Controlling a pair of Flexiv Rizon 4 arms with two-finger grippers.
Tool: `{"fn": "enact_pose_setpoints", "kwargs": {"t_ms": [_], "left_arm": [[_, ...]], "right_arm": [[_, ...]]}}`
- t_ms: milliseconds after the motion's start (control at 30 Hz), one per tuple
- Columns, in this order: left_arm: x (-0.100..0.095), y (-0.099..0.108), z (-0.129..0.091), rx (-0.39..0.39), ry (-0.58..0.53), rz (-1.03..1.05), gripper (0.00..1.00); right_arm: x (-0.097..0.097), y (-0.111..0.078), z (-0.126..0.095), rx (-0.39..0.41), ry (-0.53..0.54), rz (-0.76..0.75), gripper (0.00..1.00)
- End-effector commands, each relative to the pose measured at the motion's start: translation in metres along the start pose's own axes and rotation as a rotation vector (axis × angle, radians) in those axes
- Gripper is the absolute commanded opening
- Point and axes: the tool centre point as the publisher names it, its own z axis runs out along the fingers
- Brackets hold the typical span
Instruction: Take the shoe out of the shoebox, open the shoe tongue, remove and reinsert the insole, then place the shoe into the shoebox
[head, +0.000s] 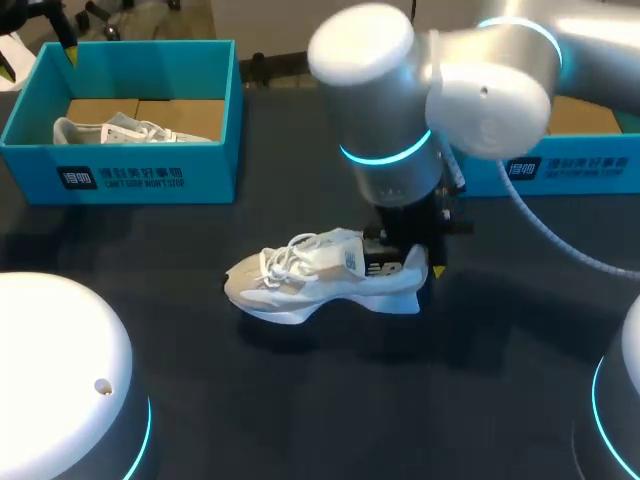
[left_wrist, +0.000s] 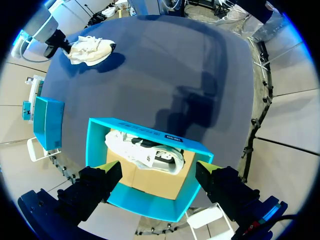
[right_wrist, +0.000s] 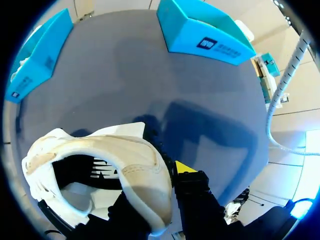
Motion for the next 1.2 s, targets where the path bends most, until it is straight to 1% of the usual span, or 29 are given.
{"fn": "enact_pose_setpoints", "kwargs": {"t_ms": [33,133,300,433,867,900,933,1000,1033,1067,1133,1200], "left_arm": [[0.000,-0.001,0.000,-0.003,0.002,0.000,1.00],[0.000,-0.001,0.000,-0.003,0.002,0.000,1.00],[0.000,-0.001,0.000,-0.003,0.002,0.000,1.00],[0.000,-0.001,0.000,-0.003,0.002,0.000,1.00],[0.000,-0.001,0.000,-0.003,0.002,0.000,1.00],[0.000,-0.001,0.000,-0.003,0.002,0.000,1.00],[0.000,-0.001,0.000,-0.003,0.002,0.000,1.00],[0.000,-0.001,0.000,-0.003,0.002,0.000,1.00],[0.000,-0.001,0.000,-0.003,0.002,0.000,1.00],[0.000,-0.001,0.000,-0.003,0.002,0.000,1.00],[0.000,-0.001,0.000,-0.003,0.002,0.000,1.00],[0.000,-0.001,0.000,-0.003,0.002,0.000,1.00]], "right_arm": [[-0.001,0.001,0.025,0.008,0.029,0.029,0.00],[-0.001,0.002,0.032,0.008,0.046,0.046,0.00],[0.000,0.005,0.044,0.007,0.046,0.048,0.00],[0.001,0.007,0.055,0.023,0.021,0.065,0.00],[0.005,0.008,0.075,0.045,0.019,0.097,0.00],[0.005,0.009,0.077,0.053,0.017,0.106,0.08],[0.005,0.009,0.077,0.055,0.018,0.110,0.36],[0.005,0.009,0.077,0.055,0.019,0.110,0.36],[0.004,0.009,0.076,0.056,0.020,0.110,0.49],[0.004,0.009,0.074,0.055,0.020,0.111,0.72],[0.003,0.009,0.070,0.052,0.029,0.108,0.83],[0.001,0.009,0.063,0.042,0.029,0.098,0.96]]}}
